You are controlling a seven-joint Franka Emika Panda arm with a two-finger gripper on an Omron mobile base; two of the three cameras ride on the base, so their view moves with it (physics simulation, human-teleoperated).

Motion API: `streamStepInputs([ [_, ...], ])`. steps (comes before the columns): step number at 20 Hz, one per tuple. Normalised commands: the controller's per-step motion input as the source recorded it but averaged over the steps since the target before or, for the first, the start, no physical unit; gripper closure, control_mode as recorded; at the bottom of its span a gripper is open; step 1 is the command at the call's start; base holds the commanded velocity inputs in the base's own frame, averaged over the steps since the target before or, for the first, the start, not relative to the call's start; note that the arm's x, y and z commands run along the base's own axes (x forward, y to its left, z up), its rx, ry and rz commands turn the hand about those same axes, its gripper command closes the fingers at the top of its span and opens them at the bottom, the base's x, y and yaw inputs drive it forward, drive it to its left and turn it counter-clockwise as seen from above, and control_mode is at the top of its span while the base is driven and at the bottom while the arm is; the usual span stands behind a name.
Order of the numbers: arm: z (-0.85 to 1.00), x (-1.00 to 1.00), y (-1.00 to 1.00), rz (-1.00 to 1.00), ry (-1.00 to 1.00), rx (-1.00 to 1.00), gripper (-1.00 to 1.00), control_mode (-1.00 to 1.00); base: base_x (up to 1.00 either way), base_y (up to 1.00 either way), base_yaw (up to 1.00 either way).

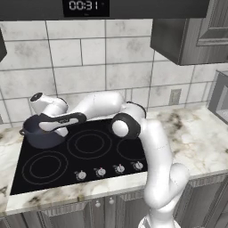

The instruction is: Turn on the sink faucet. Then move the avocado from the counter to the sink. Turn off the sink. Move the vegetable from the sink to the pot next to the stove. Finally move the pot to the rear left burner.

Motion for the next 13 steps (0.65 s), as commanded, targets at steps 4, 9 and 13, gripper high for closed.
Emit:
streamStepInputs([
  [4,-0.05,0.00,0.00,0.00,0.00,0.03,-1.00,-1.00,0.00,0.00,0.00],
  [9,0.00,0.00,0.00,0.00,-0.01,0.06,-1.00,-1.00,0.00,0.00,0.00],
  [13,0.07,-0.02,0.00,0.00,0.00,0.05,-1.00,-1.00,0.00,0.00,0.00],
])
